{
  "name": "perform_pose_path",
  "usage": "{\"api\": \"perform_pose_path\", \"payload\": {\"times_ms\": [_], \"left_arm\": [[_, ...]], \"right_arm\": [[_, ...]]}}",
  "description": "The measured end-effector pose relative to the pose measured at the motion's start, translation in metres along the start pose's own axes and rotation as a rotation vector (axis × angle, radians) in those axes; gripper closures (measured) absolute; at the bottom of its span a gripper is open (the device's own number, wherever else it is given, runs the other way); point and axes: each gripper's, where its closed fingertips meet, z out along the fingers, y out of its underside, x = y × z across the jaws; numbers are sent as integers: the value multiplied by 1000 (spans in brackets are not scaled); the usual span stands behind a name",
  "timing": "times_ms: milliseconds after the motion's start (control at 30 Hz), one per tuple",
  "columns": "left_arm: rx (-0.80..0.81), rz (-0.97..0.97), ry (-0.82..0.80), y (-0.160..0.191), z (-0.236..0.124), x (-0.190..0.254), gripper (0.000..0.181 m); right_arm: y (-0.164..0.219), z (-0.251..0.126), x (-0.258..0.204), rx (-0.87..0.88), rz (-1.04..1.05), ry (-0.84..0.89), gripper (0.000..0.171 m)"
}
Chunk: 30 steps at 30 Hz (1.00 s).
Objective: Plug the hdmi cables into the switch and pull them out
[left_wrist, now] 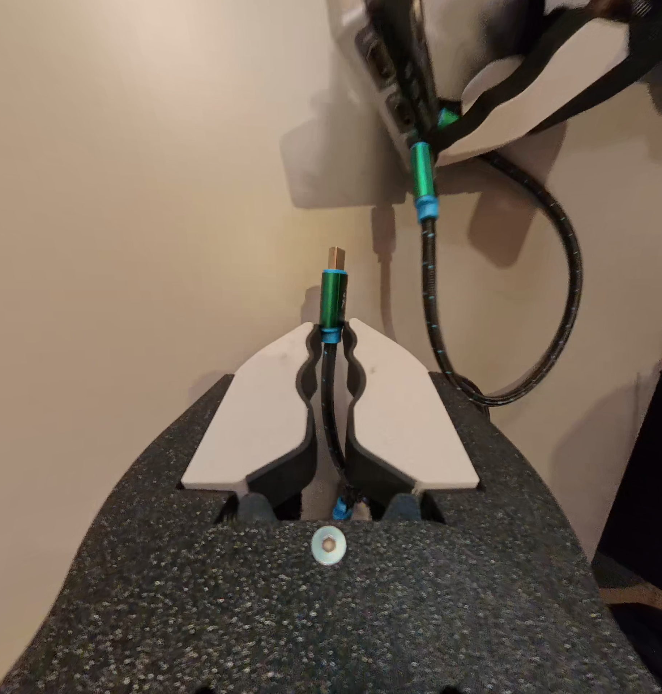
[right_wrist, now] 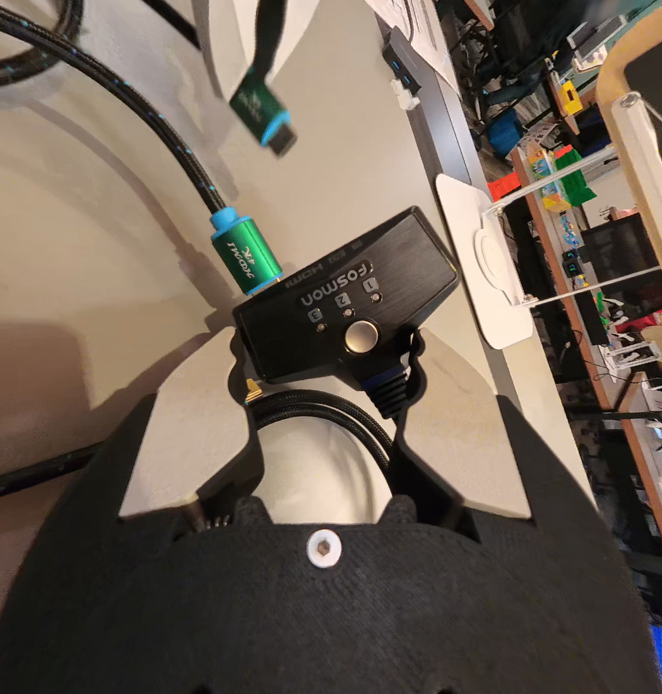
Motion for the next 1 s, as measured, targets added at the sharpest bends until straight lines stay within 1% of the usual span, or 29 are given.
{"api": "perform_pose_path", "payload": {"times_ms": [33,133,267,367,500,567,633,733,833,900,1000], "left_arm": [[21,2,-19,-4,-9,4,170],[79,35,-82,-18,-40,17,170],[96,94,-179,-24,-87,27,171],[78,96,-266,-17,-116,19,171],[93,14,-335,0,-142,-5,171],[108,-17,-353,9,-157,-11,171],[116,-16,-339,13,-167,-4,171],[104,35,-254,11,-167,18,171],[69,91,-92,1,-148,45,171],[30,99,24,-9,-122,60,171],[-75,73,140,-14,-68,68,171]], "right_arm": [[-1,0,0,-4,0,9,87],[-3,1,1,-3,12,31,87],[-8,-1,0,26,20,38,88],[-11,-3,1,40,5,52,88],[-12,-6,1,50,-4,59,88],[-11,-7,1,52,1,64,88],[-11,-8,2,53,5,72,88],[-11,-7,2,49,-6,82,88],[-14,-7,1,53,-19,88,88],[-16,-7,-1,56,-26,90,88],[-20,-7,-3,61,-44,97,88]]}}
